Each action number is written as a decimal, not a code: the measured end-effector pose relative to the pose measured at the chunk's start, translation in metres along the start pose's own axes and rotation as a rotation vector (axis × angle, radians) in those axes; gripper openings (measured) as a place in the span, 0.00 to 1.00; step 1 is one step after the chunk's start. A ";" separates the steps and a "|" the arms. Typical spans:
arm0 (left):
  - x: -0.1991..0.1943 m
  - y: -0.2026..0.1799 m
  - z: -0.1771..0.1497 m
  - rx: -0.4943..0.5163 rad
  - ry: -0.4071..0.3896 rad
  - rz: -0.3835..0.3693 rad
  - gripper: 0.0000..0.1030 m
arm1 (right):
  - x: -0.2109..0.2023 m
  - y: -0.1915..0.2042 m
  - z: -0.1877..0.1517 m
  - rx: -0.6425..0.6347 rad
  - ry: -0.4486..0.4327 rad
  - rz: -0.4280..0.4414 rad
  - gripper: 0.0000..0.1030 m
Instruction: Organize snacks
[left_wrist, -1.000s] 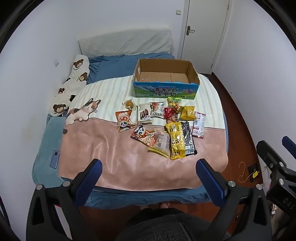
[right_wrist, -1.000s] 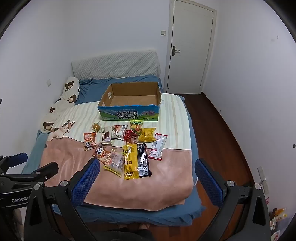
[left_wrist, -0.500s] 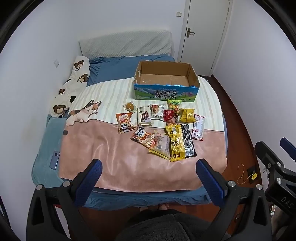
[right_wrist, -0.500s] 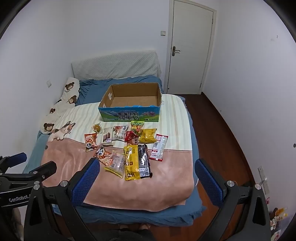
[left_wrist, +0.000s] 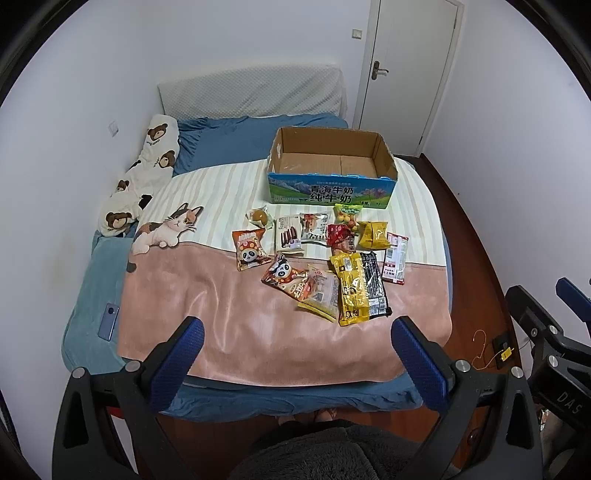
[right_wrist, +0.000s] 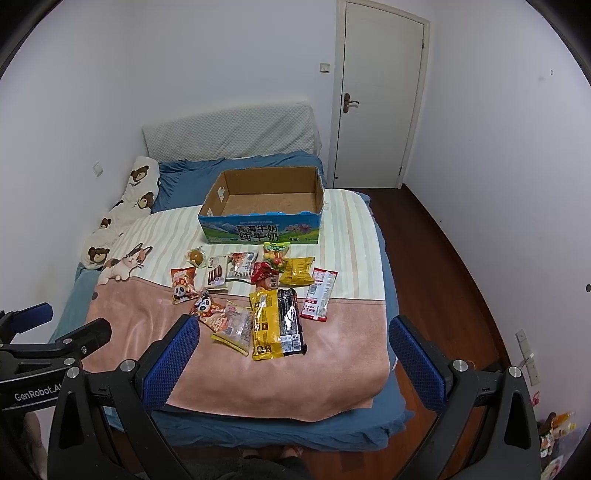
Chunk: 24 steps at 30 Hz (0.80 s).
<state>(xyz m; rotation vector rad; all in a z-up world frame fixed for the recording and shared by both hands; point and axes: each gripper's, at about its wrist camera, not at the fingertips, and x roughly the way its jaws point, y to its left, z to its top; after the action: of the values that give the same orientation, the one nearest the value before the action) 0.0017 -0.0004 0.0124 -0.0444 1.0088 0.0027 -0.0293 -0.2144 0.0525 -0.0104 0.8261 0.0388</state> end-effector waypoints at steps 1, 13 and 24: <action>0.000 0.000 0.001 0.000 0.000 -0.002 1.00 | 0.001 0.001 0.000 0.000 0.000 -0.001 1.00; -0.003 0.000 0.000 0.000 -0.010 0.000 1.00 | -0.008 -0.001 0.000 0.023 -0.011 0.003 1.00; -0.004 0.001 0.000 -0.002 -0.013 0.000 1.00 | -0.012 -0.003 -0.002 0.043 -0.013 0.007 1.00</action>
<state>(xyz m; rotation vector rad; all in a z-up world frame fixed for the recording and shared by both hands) -0.0003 0.0007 0.0160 -0.0462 0.9958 0.0036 -0.0386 -0.2177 0.0595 0.0329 0.8135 0.0275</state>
